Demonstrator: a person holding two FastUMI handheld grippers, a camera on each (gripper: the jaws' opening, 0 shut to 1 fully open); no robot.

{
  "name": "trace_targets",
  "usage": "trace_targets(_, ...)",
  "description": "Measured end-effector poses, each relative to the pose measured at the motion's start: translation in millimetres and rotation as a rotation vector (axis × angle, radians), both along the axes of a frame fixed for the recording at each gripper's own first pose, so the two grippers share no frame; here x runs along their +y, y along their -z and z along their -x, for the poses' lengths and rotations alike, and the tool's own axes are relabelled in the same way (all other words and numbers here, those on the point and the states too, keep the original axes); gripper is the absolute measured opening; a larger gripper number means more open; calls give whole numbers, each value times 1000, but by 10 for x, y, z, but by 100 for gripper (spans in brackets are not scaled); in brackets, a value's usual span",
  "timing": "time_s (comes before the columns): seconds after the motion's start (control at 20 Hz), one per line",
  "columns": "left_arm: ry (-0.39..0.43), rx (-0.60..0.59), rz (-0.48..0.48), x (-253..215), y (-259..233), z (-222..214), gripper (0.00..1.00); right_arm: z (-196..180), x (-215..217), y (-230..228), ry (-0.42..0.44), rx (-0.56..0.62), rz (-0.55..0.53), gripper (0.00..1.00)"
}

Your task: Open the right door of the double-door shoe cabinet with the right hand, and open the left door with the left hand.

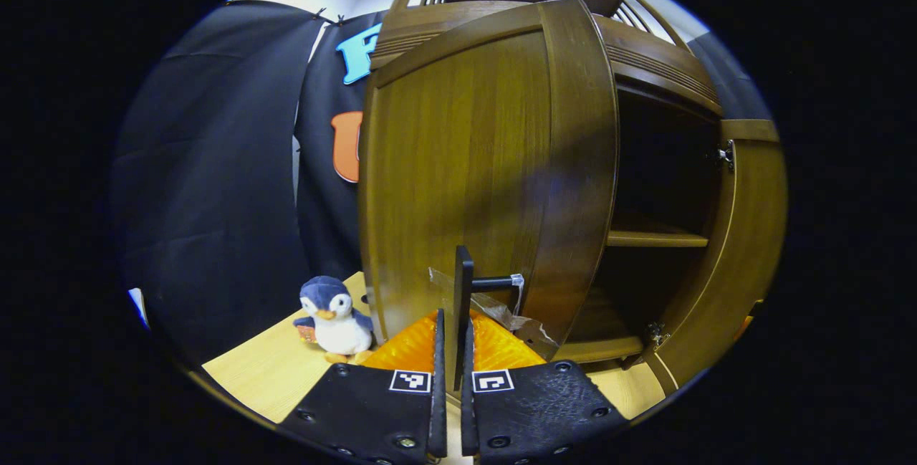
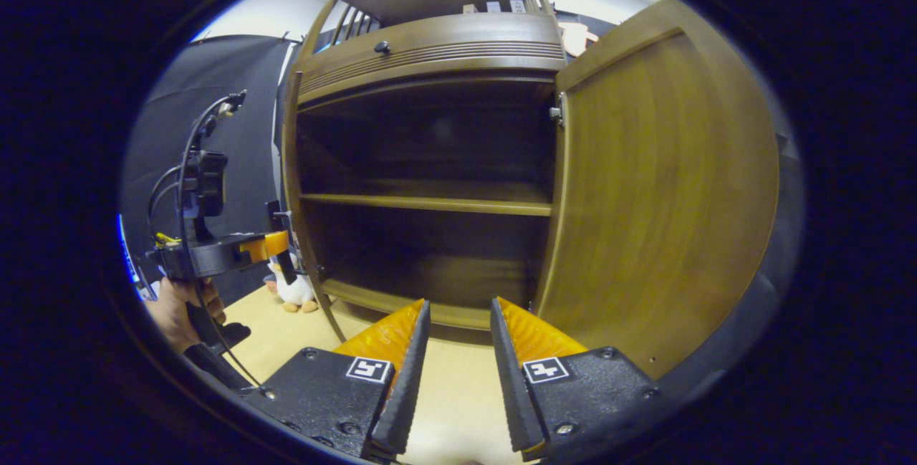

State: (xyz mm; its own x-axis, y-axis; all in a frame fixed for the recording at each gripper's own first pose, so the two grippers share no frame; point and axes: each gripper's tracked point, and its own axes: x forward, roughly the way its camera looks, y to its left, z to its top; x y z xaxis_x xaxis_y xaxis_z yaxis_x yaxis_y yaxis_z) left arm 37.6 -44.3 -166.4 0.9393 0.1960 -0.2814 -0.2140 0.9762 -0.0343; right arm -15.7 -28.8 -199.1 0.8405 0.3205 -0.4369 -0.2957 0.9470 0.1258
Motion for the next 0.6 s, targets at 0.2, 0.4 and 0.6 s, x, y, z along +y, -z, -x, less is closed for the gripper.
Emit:
trace_targets(0.2, -46, 0, 9, 233, -42, 282, 7, -7, 150, 1, -37, 0, -6, 58)
trace_targets(0.4, -100, -4, 28, 534, -108, 528, 7, -20, 325, -7, -66, -2, -14, 59)
trace_targets(0.6, -130, -6, 5, 826, -150, 689, 7, -22, 550, -73, -92, -17, -11, 59)
